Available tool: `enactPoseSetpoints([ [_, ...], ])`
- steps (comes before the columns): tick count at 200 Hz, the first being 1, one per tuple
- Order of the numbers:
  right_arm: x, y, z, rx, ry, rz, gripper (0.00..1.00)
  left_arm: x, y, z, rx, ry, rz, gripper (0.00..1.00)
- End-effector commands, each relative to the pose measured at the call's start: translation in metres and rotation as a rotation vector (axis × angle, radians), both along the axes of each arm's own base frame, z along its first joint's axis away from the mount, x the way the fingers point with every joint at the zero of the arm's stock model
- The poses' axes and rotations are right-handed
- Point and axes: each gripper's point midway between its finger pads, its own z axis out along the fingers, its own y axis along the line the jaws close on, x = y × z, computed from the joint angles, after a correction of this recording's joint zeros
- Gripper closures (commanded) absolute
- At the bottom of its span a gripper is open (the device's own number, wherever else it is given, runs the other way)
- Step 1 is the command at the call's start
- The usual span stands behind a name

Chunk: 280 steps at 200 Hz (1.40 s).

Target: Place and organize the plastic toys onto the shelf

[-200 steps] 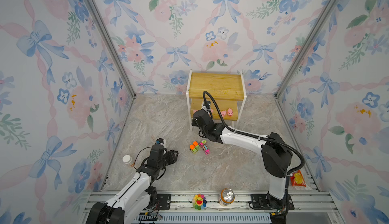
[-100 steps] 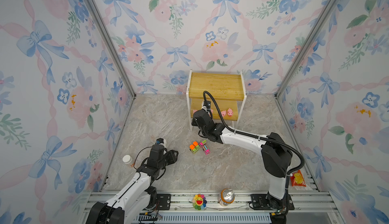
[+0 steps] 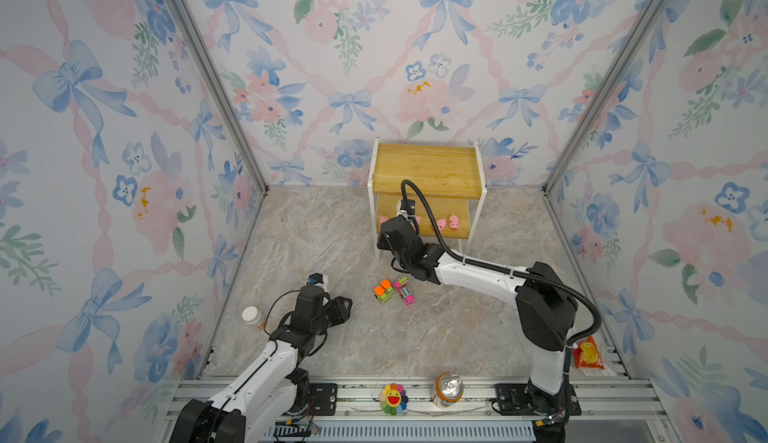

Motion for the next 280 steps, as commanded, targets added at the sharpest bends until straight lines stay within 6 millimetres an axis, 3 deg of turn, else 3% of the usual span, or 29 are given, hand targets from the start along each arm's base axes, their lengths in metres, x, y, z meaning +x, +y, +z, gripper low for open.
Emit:
enactPoseSetpoints([
  [1,0.001,-0.006,0.002,0.018,0.004,-0.001,0.58,-0.002,0.0,-0.003,0.013,-0.009,-0.014,0.51],
  [104,-0.003,-0.005,0.007,0.021,0.014,0.044,0.55,-0.002,0.0,-0.003,0.014,-0.01,-0.017,0.52],
  [202,0.0,-0.022,0.016,0.034,0.007,0.045,0.54,-0.002,0.001,-0.004,0.015,-0.01,-0.014,0.51],
  [280,0.005,-0.015,0.015,0.026,0.004,0.074,0.54,-0.002,0.0,-0.003,0.015,-0.011,-0.014,0.51],
])
